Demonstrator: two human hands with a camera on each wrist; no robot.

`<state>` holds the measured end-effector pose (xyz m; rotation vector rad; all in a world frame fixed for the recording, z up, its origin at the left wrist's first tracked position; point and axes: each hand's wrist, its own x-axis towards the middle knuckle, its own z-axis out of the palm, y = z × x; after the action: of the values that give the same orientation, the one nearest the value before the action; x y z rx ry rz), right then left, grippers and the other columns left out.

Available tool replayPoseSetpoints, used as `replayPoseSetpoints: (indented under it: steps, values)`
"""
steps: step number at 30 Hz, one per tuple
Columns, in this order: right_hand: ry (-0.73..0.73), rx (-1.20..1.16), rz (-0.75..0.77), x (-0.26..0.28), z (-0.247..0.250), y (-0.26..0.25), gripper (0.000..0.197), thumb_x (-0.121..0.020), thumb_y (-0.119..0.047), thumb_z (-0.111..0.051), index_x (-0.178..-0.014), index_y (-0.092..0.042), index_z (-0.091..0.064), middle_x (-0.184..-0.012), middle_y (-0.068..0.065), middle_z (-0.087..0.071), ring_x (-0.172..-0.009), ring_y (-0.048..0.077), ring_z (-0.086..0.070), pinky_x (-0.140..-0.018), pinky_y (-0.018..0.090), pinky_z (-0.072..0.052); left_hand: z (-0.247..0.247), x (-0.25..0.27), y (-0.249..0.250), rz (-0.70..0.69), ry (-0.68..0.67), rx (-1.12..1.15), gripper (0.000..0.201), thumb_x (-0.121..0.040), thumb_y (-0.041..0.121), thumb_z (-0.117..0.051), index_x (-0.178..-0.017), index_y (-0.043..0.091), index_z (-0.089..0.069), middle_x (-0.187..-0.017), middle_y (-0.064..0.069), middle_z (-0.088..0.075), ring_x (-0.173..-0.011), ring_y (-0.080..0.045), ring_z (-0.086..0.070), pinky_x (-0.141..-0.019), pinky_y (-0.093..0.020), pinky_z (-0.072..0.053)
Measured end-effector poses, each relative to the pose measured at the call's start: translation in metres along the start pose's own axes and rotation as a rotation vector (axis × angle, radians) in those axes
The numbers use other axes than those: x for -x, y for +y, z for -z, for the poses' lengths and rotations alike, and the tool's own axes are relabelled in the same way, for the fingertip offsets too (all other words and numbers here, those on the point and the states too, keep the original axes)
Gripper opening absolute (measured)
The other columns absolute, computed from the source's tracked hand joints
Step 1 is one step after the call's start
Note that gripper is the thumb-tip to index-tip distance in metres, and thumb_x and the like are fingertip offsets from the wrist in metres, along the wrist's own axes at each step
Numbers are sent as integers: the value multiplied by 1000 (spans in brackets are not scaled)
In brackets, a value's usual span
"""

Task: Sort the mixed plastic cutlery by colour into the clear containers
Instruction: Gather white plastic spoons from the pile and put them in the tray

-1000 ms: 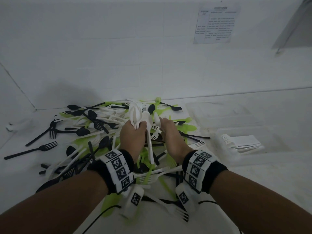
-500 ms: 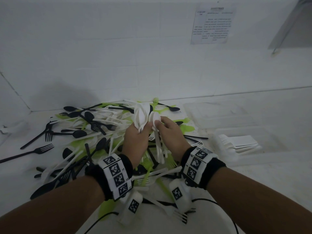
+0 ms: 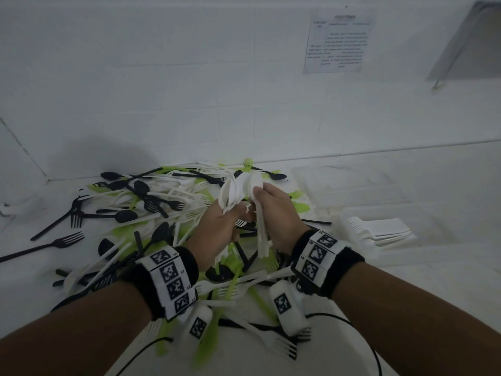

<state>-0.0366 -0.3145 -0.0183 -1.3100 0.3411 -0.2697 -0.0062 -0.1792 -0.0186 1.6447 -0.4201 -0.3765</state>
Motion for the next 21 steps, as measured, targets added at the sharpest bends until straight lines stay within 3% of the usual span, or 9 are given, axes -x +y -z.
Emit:
replayPoseSetpoints:
  steps: [4, 7, 9, 11, 14, 16, 19, 21]
  values:
    - [-51, -42, -49, 6, -6, 0, 25, -106, -14, -43, -105, 2, -62, -94, 21, -65, -80, 31, -63, -59, 35, -55, -3, 7, 6, 7, -101, 6, 18, -108, 23, -50, -110, 19, -68, -70, 11, -71, -53, -8, -57, -52, -23, -47]
    - [100, -18, -26, 2, 2, -1, 21, -107, -19, -41, -102, -2, -53, -93, 16, -56, -79, 27, -58, -66, 38, -56, 0, 5, 1, 75, -48, 99, 28, -106, 25, -55, -104, 3, -71, -88, -13, -74, -69, -20, -70, -59, -27, -57]
    - [235, -7, -3, -4, 9, -2, 19, -106, -18, -39, -100, -6, -52, -95, 14, -52, -82, 24, -56, -75, 41, -55, 3, 4, -2, 95, 33, 71, 33, -106, 29, -55, -103, -2, -64, -83, -19, -69, -61, -21, -67, -54, -26, -54]
    - [272, 14, -6, -6, 13, -5, 19, -106, -19, -39, -96, -9, -51, -91, 11, -48, -78, 21, -50, -70, 38, -49, 4, 3, -4, 75, 78, -16, 30, -104, 37, -56, -109, 8, -58, -70, -9, -60, -51, -18, -56, -50, -29, -46]
    - [172, 98, -2, -2, 11, -6, 20, -107, -20, -40, -91, -11, -48, -81, 8, -43, -69, 19, -46, -65, 34, -45, 6, 2, -3, 81, 85, -90, 30, -100, 40, -58, -113, 19, -41, -76, -2, -44, -56, -15, -41, -53, -31, -36]
    - [109, 149, 16, 4, 5, -4, 23, -107, -21, -41, -87, -12, -45, -76, 6, -41, -64, 17, -44, -59, 29, -43, 4, 1, -2, 101, 52, -61, 24, -99, 33, -52, -107, 23, -33, -82, -3, -33, -58, -15, -33, -55, -33, -30]
    - [67, 110, 5, 8, -3, 2, 24, -107, -20, -42, -86, -11, -48, -77, 6, -45, -60, 14, -46, -60, 30, -45, 0, 0, 1, 77, 21, 4, 9, -101, 16, -44, -108, 19, -39, -82, -4, -33, -57, -13, -31, -52, -30, -29]
    - [55, 87, -2, 9, -4, 3, 21, -107, -20, -43, -90, -11, -51, -79, 8, -46, -60, 15, -48, -61, 32, -46, 0, 0, 0, 63, 7, 30, 18, -102, 11, -45, -119, 16, -47, -83, -5, -43, -57, -12, -38, -51, -27, -35]
